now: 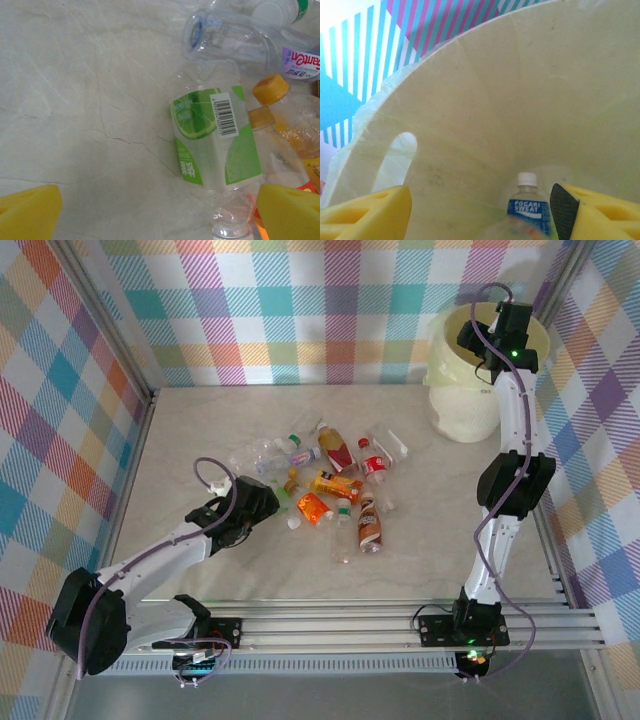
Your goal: Put the plastic bottles in the bin
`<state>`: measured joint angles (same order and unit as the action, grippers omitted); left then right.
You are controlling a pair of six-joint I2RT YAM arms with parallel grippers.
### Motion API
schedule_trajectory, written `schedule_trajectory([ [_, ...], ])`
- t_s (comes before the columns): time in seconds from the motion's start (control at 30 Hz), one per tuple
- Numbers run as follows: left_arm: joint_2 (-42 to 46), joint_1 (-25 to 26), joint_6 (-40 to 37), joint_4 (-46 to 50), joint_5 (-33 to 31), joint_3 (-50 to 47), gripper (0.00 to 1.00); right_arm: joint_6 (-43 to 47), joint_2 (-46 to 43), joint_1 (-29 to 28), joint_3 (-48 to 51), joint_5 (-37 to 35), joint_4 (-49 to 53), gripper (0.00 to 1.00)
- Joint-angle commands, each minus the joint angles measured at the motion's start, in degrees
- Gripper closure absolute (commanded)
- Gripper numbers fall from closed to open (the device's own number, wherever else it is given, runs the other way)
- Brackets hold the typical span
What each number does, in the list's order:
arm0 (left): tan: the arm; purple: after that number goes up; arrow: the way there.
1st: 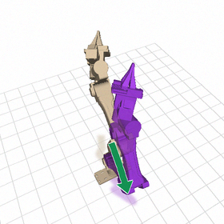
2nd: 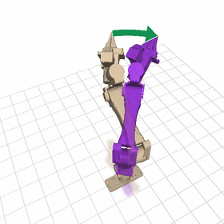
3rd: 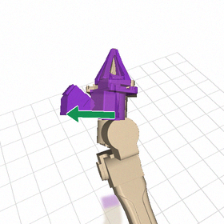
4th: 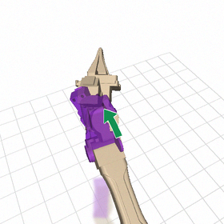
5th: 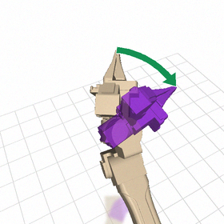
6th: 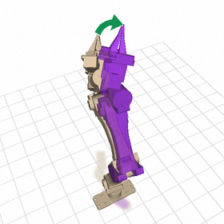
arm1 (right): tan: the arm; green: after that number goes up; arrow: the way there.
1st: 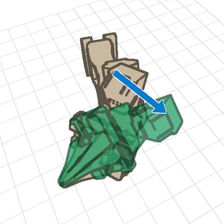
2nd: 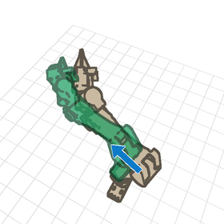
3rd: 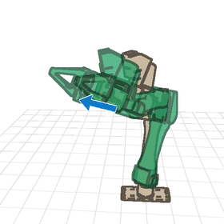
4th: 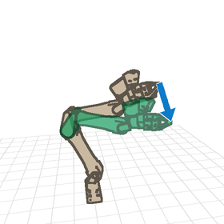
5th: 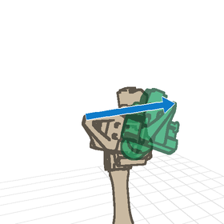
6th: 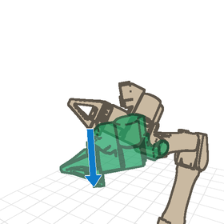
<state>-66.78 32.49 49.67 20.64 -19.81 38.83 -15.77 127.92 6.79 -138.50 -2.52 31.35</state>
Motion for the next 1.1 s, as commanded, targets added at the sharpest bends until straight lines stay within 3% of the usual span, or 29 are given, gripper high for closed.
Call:
schedule_trajectory([
  [0.0, -1.0, -0.67, -0.98, -1.65, 2.13, 2.1, 0.0, 0.04, -5.16, 0.31, 0.69, 1.88, -0.9, 0.25],
  [0.33, -5.31, -1.08, -0.7, -2.35, 4.41, 4.29, 0.0, 1.16, -17.46, 0.24, 13.53, 6.3, -4.44, 0.16],
  [0.5, -8.71, -1.29, -0.99, -2.36, 5.99, 6.11, 0.0, 0.45, -28.28, 0.25, 28.6, 10.12, -11.6, 0.09],
  [0.57, -10.2, -1.29, -0.8, -2.31, 7.01, 6.82, 0.0, -1.55, -33.45, 0.24, 37.1, 12.34, -17.0, 0.0],
  [0.77, -14.62, -1.29, 0.65, -3.66, 11.09, 8.8, 0.0, -7.74, -45.93, -1.08, 59.87, 24.25, -30.89, 0.0],
  [1.07, -16.66, -1.29, 3.89, -7.05, 8.82, 8.8, 0.0, -7.97, -52.19, -9.26, 75.29, 27.87, -30.33, 0.0],
])
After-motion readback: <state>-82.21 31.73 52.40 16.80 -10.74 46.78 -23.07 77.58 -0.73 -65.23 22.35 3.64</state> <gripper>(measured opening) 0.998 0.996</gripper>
